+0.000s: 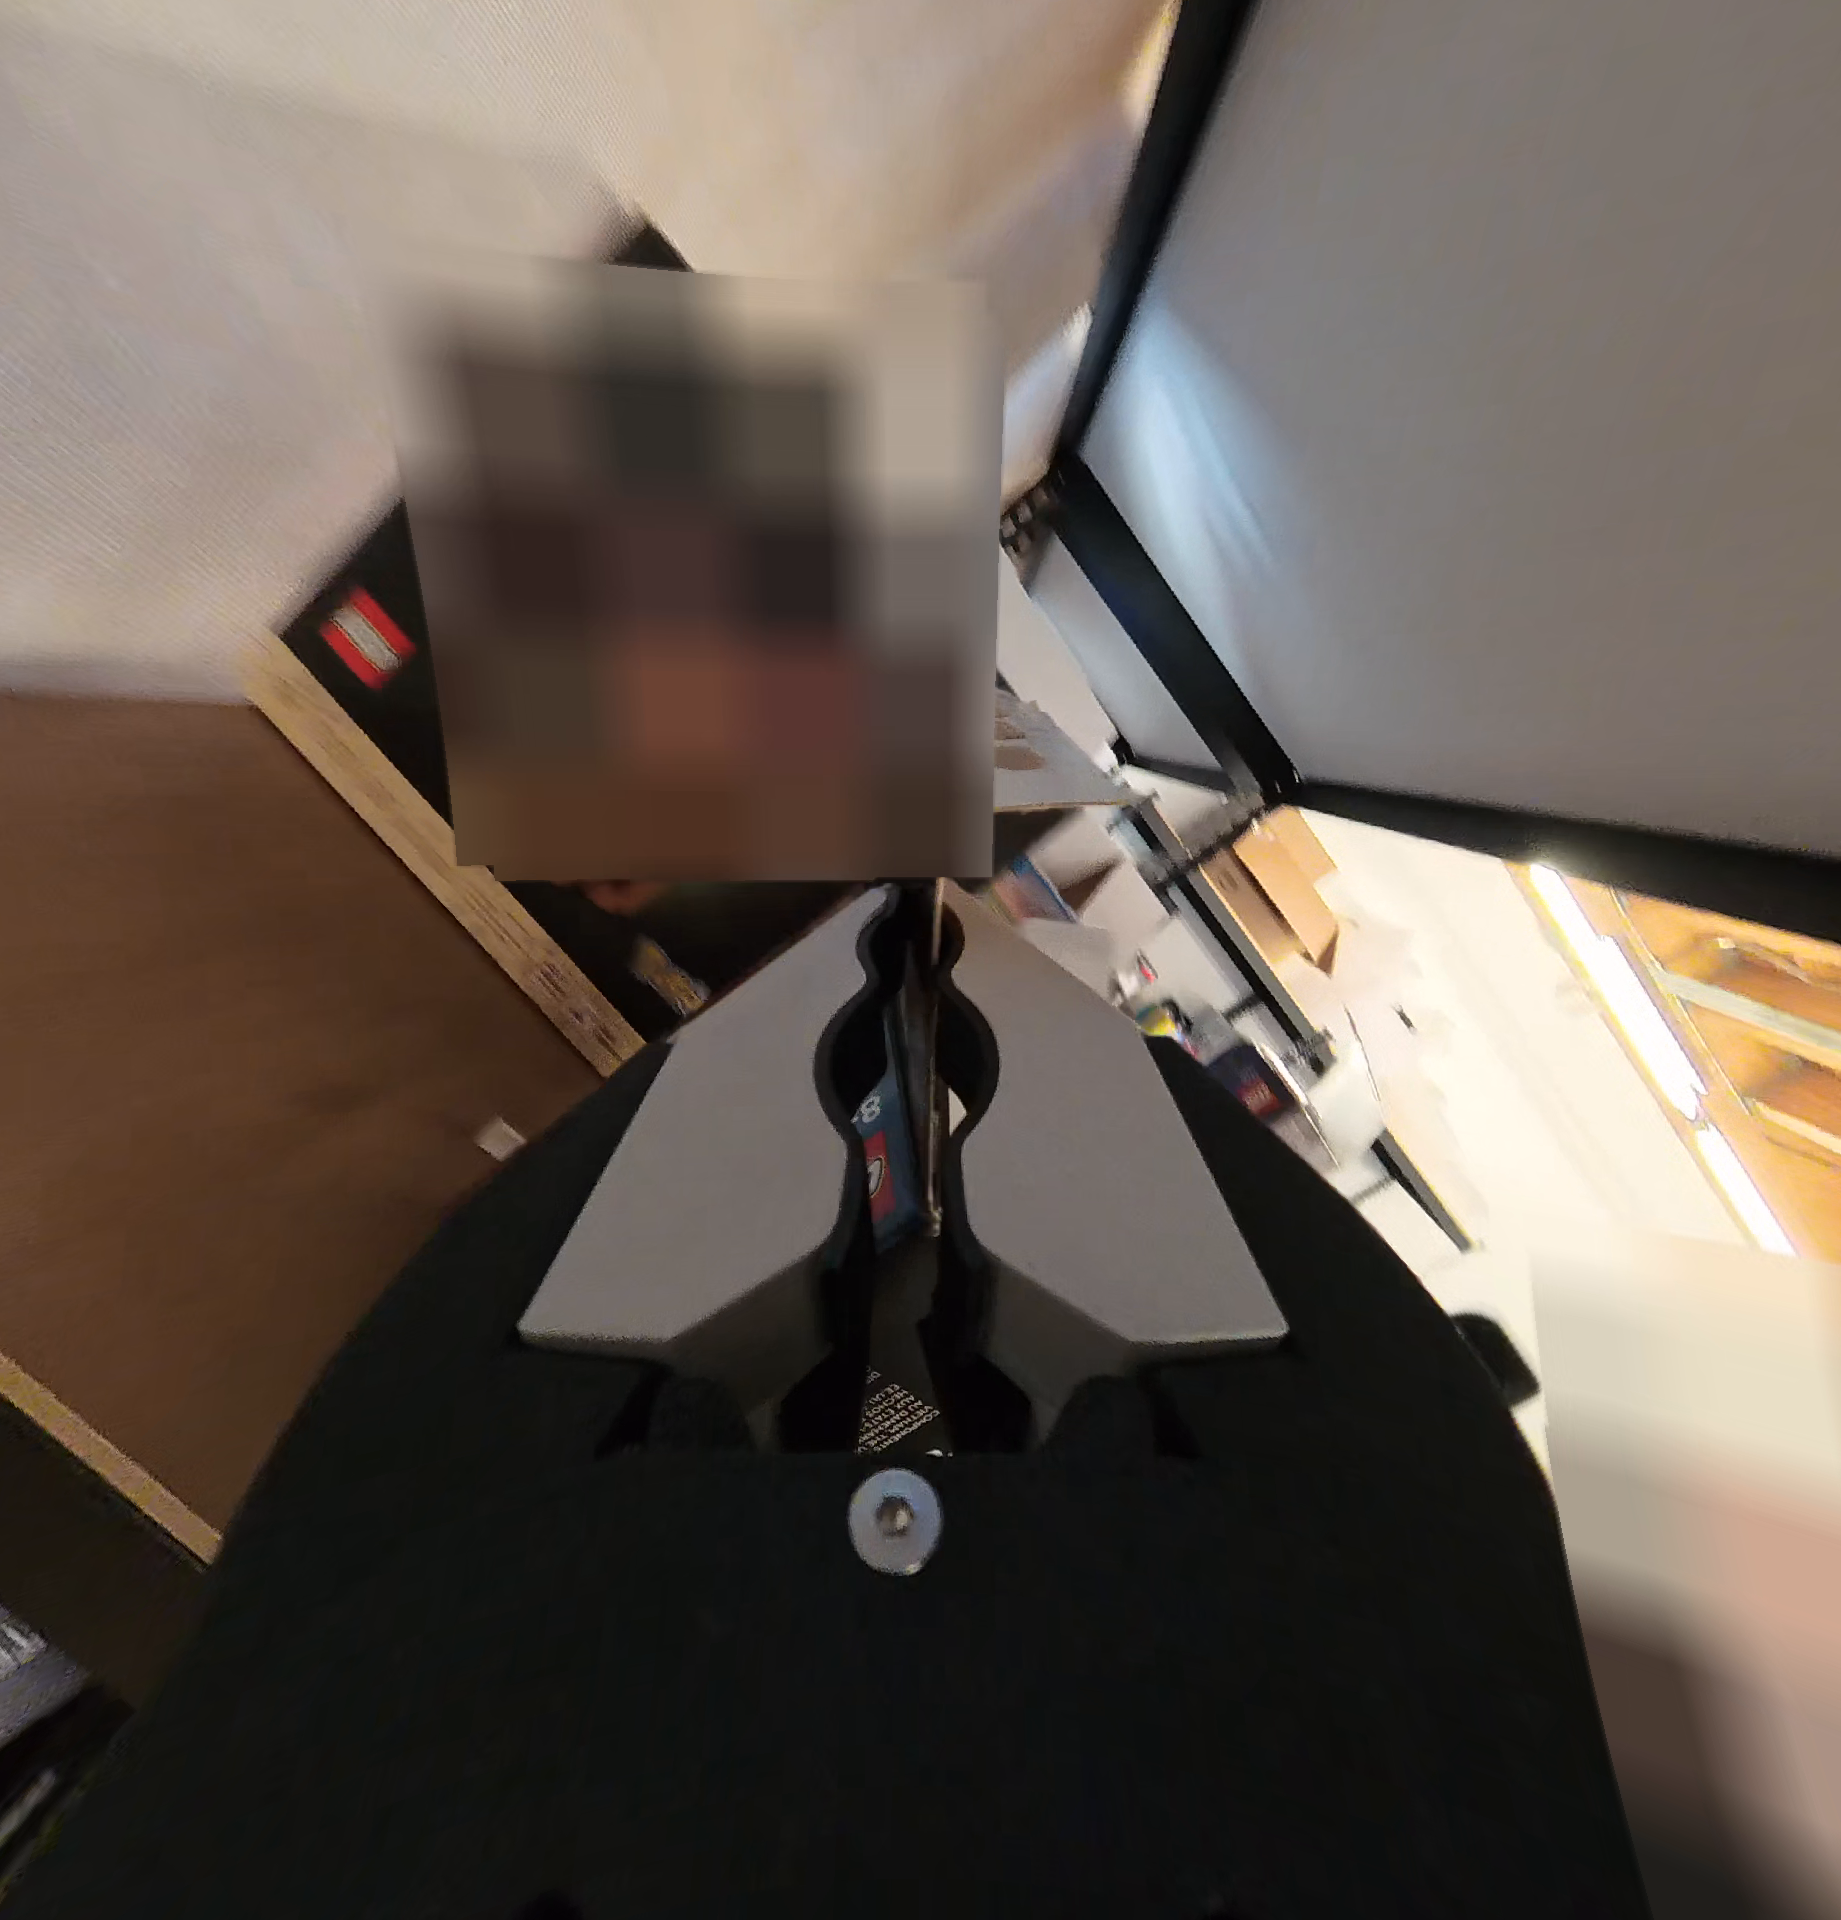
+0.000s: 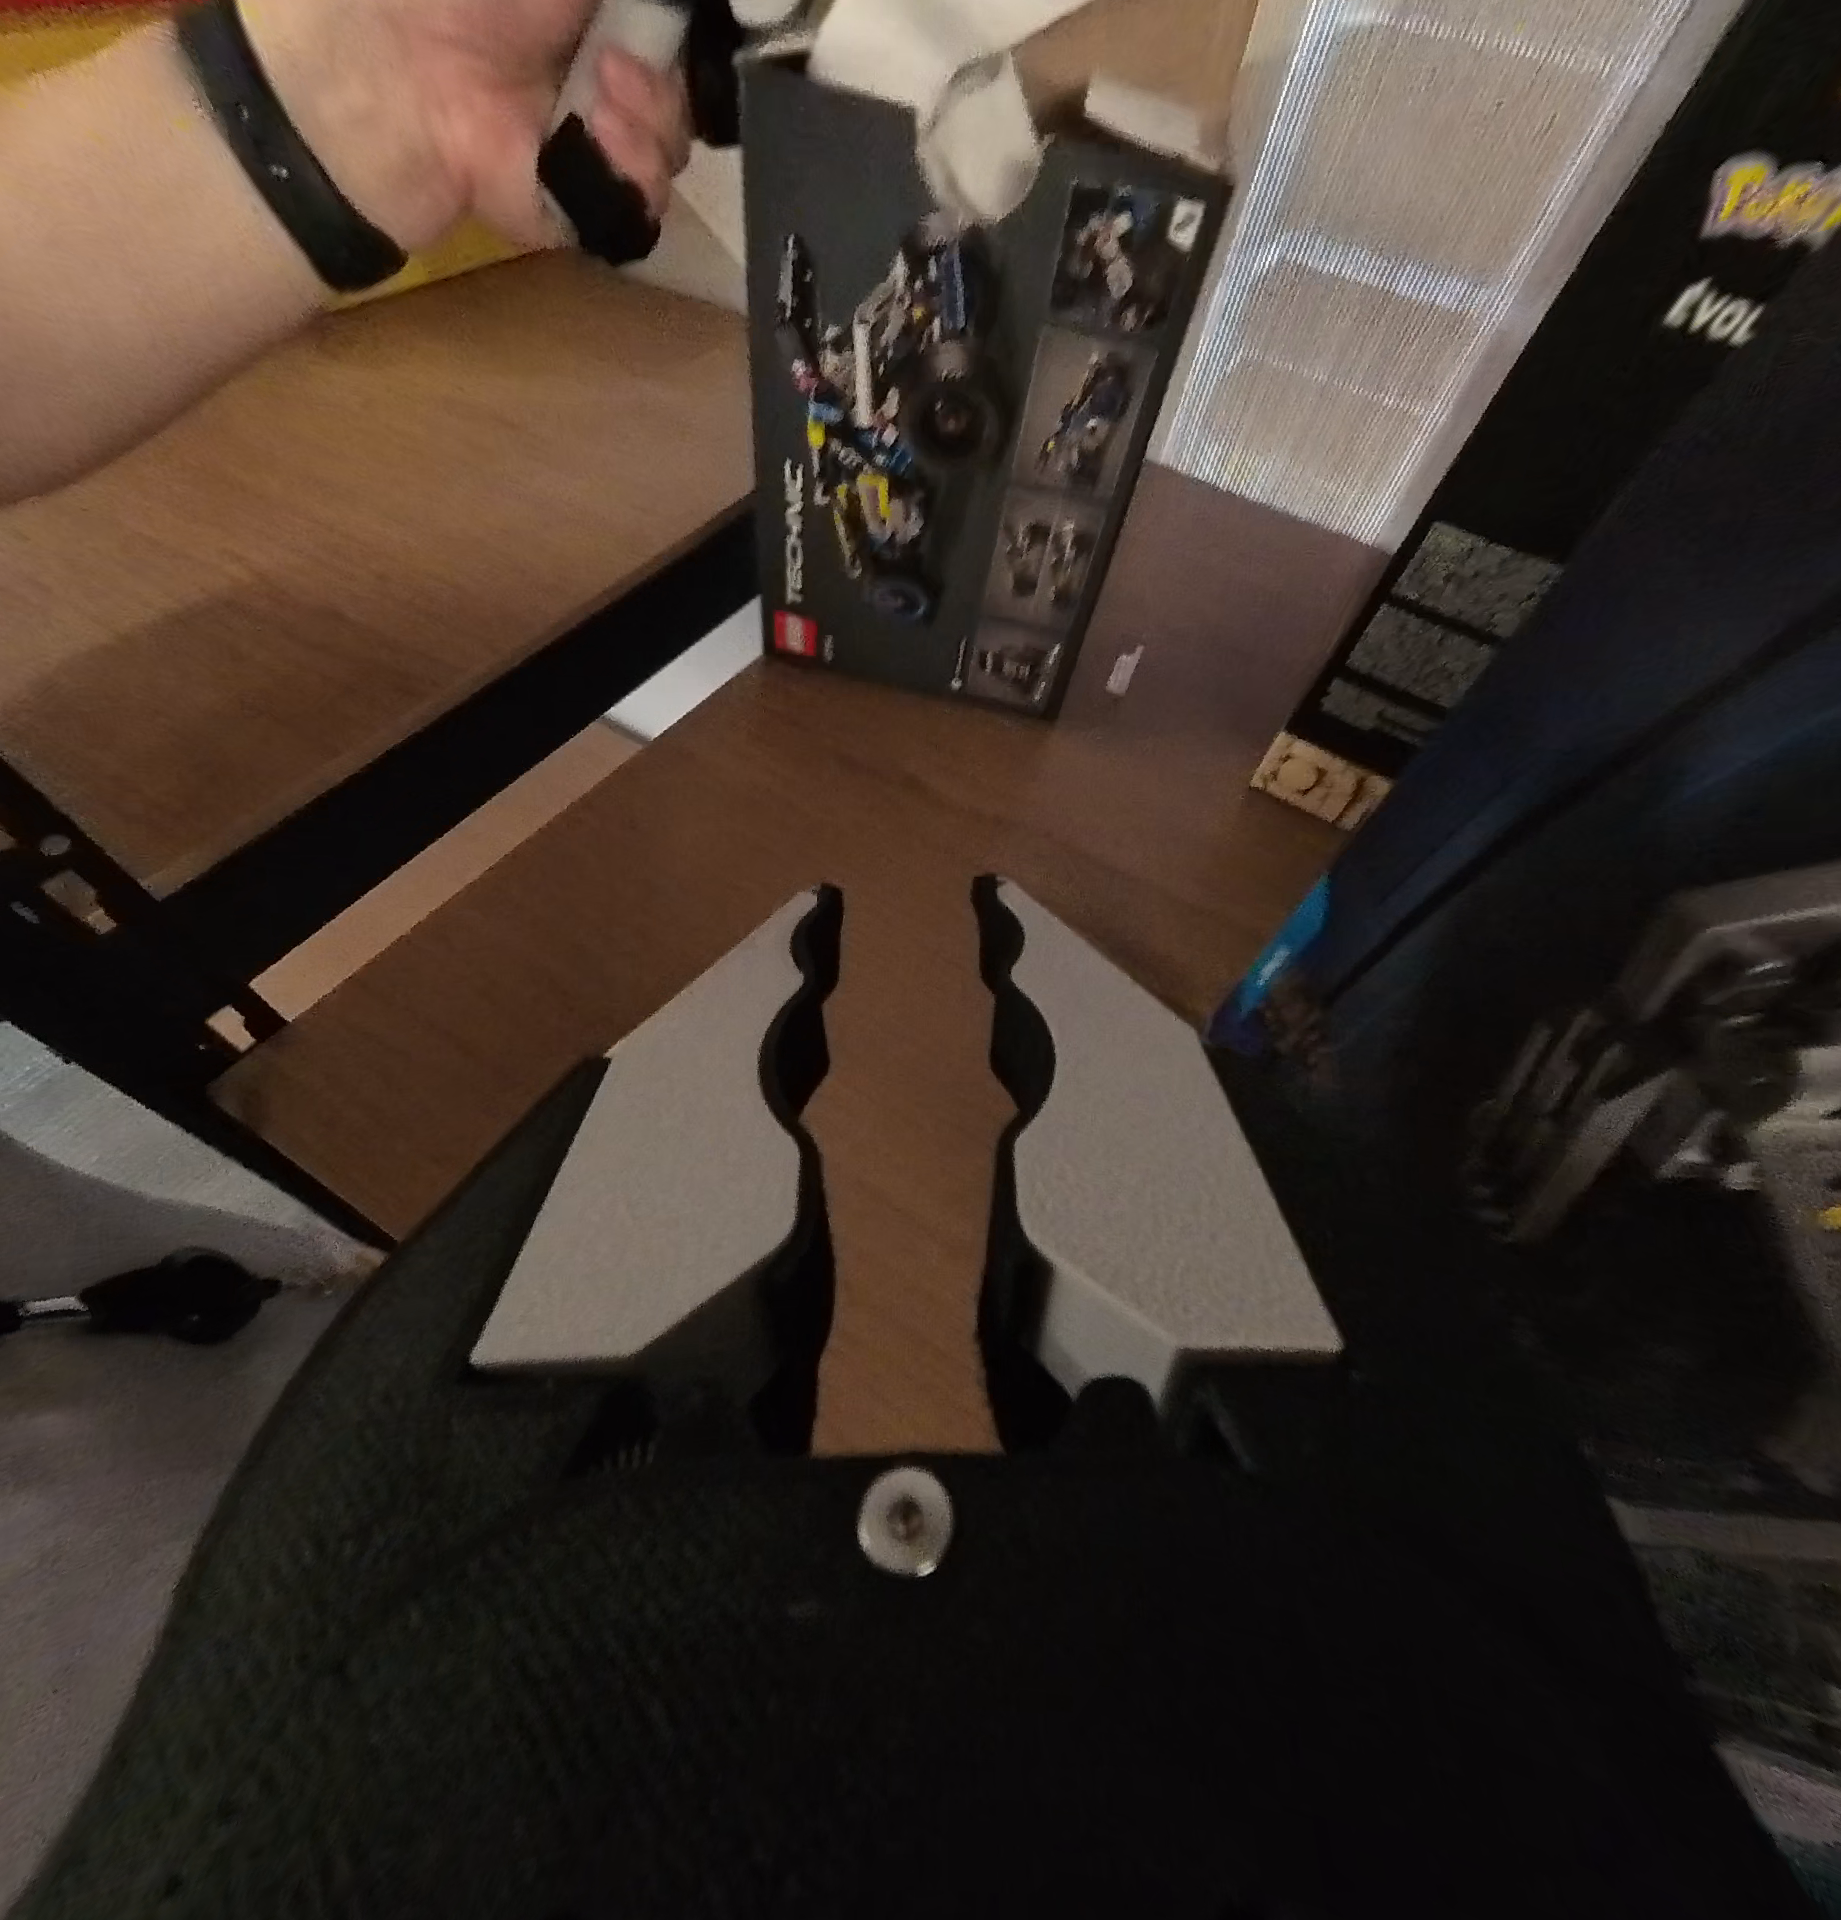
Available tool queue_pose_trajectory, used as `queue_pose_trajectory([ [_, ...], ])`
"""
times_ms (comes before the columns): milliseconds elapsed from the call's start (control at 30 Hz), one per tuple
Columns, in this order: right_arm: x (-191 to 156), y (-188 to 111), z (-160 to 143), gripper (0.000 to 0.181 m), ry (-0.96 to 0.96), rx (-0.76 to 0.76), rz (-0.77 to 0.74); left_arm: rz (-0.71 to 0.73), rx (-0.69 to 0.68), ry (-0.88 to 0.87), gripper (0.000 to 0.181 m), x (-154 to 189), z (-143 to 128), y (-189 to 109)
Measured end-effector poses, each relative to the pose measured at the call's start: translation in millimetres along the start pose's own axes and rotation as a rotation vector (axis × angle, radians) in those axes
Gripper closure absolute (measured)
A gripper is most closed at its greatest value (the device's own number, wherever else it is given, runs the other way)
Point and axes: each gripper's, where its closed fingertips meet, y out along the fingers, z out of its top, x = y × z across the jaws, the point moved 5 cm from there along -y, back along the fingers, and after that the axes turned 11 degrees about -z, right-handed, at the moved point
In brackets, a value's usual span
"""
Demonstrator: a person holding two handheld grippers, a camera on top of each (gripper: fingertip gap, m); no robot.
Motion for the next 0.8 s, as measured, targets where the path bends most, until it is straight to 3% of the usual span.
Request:
queue_pose_trajectory([
  [367,-33,21,-28,0.155,0.033,-0.049,0.053,0.063,0.045,0.046,0.181,-42,40,18],
  [533,-31,38,-31,0.153,0.030,-0.078,-0.067,0.083,0.092,0.098,0.181,-57,50,35],
  [633,-27,56,-37,0.146,-0.038,-0.144,-0.174,0.013,0.130,0.067,0.177,-61,52,41],
  [733,-29,73,-39,0.140,-0.071,-0.182,-0.222,-0.132,0.196,-0.050,0.160,-63,55,36],
  [800,-32,83,-39,0.140,-0.064,-0.181,-0.216,-0.180,0.169,-0.093,0.152,-67,52,29],
])
